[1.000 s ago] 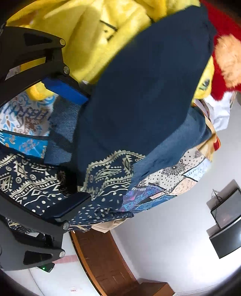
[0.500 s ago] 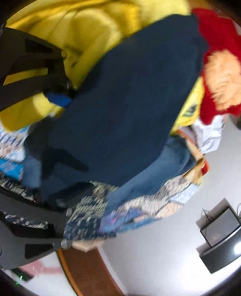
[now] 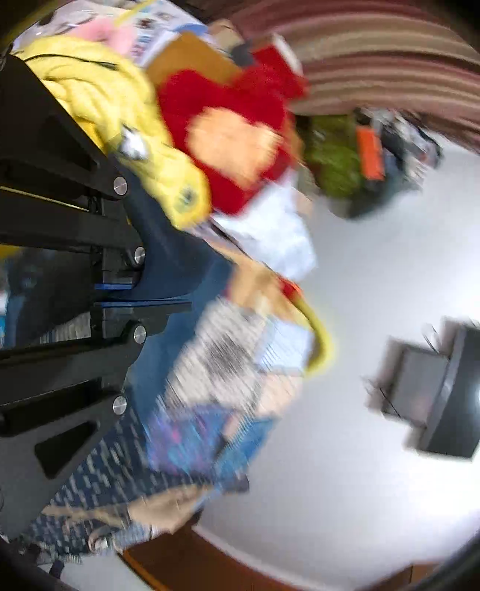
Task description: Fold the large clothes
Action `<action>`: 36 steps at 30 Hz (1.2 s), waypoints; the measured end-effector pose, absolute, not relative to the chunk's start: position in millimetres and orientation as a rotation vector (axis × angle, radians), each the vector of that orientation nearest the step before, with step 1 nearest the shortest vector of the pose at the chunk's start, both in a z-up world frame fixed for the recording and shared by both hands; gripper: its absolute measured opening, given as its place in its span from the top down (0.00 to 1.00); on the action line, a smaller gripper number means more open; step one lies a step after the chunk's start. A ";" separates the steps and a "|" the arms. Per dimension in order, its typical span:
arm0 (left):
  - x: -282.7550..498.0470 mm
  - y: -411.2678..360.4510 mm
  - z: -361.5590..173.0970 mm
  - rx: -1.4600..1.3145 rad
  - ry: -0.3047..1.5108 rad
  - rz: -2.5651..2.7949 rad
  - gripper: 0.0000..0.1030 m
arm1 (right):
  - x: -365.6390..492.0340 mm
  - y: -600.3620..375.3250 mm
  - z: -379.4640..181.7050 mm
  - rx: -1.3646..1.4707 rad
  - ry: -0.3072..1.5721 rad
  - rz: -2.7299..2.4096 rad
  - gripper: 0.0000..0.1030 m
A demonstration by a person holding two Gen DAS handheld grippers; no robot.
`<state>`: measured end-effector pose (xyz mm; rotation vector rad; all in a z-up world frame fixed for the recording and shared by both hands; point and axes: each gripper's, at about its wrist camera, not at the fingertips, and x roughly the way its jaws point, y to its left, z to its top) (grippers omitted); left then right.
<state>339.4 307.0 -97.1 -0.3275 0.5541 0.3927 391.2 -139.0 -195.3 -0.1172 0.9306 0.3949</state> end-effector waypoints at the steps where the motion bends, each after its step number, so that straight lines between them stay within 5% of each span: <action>1: 343.8 294.5 -83.0 -0.319 0.535 0.354 0.98 | 390.9 -141.7 -192.3 -0.110 0.927 0.395 0.00; 11: 393.6 122.8 -27.9 -0.202 0.526 -0.063 0.98 | 379.6 -192.6 -169.8 -0.048 0.883 0.340 0.00; 27: 403.0 -41.8 -207.5 0.025 1.055 -0.347 0.97 | 364.4 -262.5 -179.7 -0.013 0.938 0.231 0.00; 30: 393.9 -39.5 -211.4 0.014 1.086 -0.353 0.84 | 361.4 -259.8 -183.8 -0.036 0.946 0.230 0.00; 32: 385.1 -35.1 -205.5 -0.012 1.088 -0.362 0.59 | 360.2 -256.0 -185.1 -0.053 0.944 0.229 0.00; 36: 374.2 -12.7 -188.3 -0.068 1.045 -0.347 0.48 | 358.1 -245.1 -184.5 -0.075 0.933 0.247 0.00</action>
